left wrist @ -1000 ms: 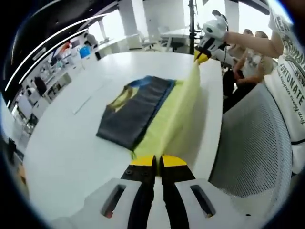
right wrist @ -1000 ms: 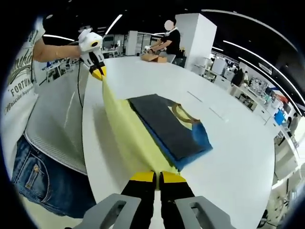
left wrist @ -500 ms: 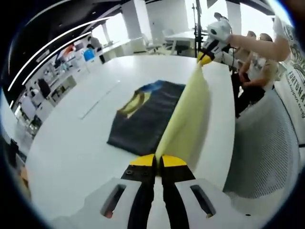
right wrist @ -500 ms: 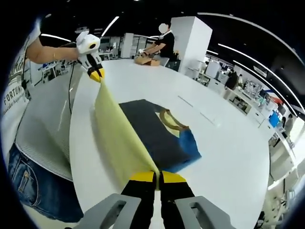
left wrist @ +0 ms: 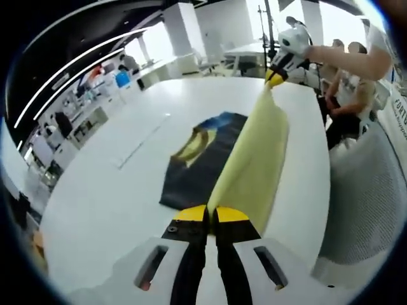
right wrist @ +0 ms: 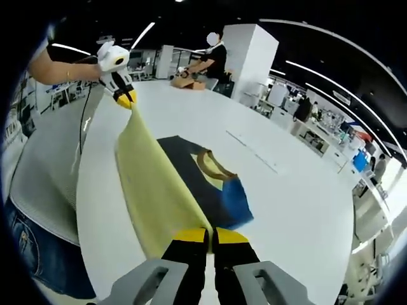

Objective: Fold the garment on the visible template until the final outline fits inside the template.

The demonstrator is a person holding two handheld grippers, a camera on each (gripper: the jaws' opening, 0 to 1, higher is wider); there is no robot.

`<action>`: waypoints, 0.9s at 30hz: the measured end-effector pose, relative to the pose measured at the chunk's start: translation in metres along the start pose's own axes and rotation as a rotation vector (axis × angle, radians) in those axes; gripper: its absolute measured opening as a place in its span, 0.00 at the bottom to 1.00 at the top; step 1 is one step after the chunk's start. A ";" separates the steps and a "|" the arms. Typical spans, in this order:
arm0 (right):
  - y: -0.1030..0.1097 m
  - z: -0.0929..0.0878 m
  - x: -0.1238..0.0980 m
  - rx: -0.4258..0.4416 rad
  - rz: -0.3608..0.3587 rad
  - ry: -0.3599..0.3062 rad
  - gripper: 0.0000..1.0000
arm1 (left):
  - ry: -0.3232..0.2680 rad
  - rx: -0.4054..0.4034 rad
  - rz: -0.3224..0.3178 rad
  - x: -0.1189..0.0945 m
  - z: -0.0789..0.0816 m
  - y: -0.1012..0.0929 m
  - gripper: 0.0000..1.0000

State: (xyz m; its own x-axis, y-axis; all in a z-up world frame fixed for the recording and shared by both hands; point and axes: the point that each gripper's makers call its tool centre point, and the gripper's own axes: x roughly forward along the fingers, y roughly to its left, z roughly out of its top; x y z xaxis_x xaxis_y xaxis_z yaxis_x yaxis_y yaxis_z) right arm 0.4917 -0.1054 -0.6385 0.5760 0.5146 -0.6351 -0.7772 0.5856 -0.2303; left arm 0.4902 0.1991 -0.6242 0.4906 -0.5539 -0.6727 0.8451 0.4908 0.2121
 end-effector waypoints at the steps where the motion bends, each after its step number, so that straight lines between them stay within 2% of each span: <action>1: -0.001 0.000 0.000 -0.002 -0.003 0.000 0.00 | -0.003 -0.005 0.005 0.001 0.002 0.003 0.00; 11: -0.026 0.010 0.011 -0.032 -0.062 0.014 0.00 | -0.026 0.027 0.038 0.007 0.019 0.026 0.00; 17: -0.044 0.012 0.019 -0.102 -0.114 0.049 0.00 | -0.056 0.002 0.076 0.013 0.028 0.046 0.00; 23: -0.058 0.014 0.026 -0.146 -0.145 0.075 0.00 | -0.060 0.001 0.085 0.022 0.031 0.058 0.00; 27: -0.065 0.016 0.032 -0.141 -0.145 0.072 0.00 | -0.054 0.008 0.098 0.027 0.031 0.066 0.00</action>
State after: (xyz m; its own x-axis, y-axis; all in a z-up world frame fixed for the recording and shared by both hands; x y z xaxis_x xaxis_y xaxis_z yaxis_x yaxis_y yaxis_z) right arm 0.5643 -0.1169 -0.6324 0.6689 0.3825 -0.6374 -0.7180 0.5545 -0.4207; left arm 0.5655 0.1960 -0.6065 0.5818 -0.5385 -0.6095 0.7938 0.5392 0.2812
